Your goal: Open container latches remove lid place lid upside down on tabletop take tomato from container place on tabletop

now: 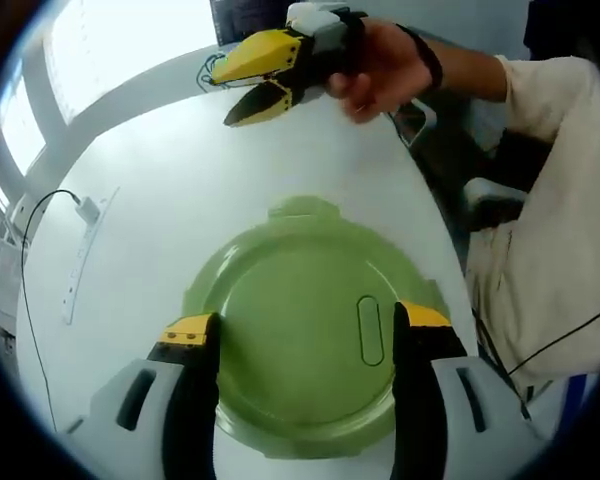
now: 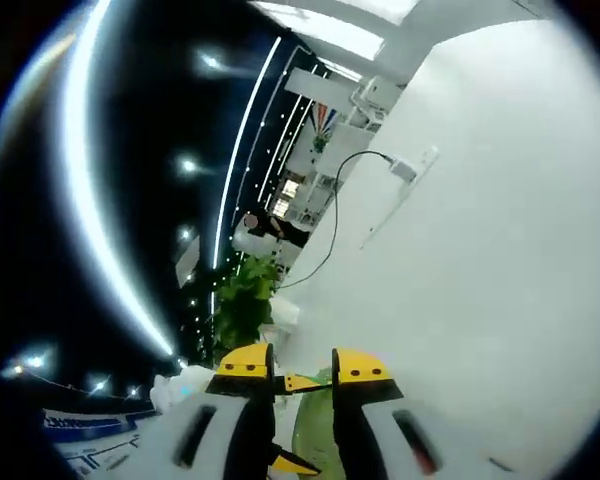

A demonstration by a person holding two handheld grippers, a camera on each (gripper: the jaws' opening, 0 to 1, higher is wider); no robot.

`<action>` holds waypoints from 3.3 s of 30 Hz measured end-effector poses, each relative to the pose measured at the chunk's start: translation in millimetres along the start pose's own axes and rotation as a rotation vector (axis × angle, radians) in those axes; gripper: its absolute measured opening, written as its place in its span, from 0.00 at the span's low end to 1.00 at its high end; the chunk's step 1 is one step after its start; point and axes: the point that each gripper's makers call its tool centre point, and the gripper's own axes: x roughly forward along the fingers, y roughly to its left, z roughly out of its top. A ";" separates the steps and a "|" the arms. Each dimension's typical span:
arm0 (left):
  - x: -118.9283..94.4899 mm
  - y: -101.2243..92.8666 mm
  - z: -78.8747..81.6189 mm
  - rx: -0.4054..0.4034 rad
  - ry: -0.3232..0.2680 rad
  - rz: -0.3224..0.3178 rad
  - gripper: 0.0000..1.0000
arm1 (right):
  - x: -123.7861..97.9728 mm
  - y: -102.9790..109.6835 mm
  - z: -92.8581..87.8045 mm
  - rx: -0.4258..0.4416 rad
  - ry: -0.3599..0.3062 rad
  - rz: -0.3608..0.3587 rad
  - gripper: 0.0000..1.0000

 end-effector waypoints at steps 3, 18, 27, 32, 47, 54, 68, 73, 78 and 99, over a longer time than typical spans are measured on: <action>0.1 0.1 0.1 0.000 0.000 0.000 0.63 | 6.9 0.1 -1.6 -0.023 0.069 -0.004 0.17; 0.0 -0.3 0.7 0.000 -0.009 0.000 0.63 | 48.1 -7.8 -2.3 -0.095 0.278 -0.041 0.17; -0.1 -1.3 1.3 -0.004 -0.018 0.001 0.63 | 75.4 -12.1 -29.8 -0.109 0.384 -0.043 0.17; 0.0 -0.2 0.7 -0.006 -0.024 0.002 0.63 | 89.2 -19.9 -35.2 -0.100 0.438 -0.028 0.17; 0.7 -1.4 1.1 -0.006 -0.033 0.002 0.63 | 125.9 -39.3 -36.9 -0.010 0.483 0.048 0.19; 0.8 -1.3 1.2 -0.006 -0.038 0.003 0.63 | 134.6 -49.1 -55.8 0.047 0.528 0.068 0.17; 0.9 -0.9 1.0 -0.006 -0.051 0.003 0.63 | 131.2 -49.5 -84.1 0.185 0.621 0.140 0.14; 0.8 -0.8 0.9 -0.006 -0.059 0.003 0.63 | 126.2 -42.9 -91.7 0.209 0.613 0.171 0.14; 0.7 -0.9 0.8 -0.005 -0.060 0.003 0.63 | 128.2 -41.3 -90.9 0.237 0.622 0.185 0.13; 0.0 -1.3 0.7 0.002 -0.084 -0.003 0.63 | 136.3 -36.5 -99.9 0.286 0.613 0.176 0.16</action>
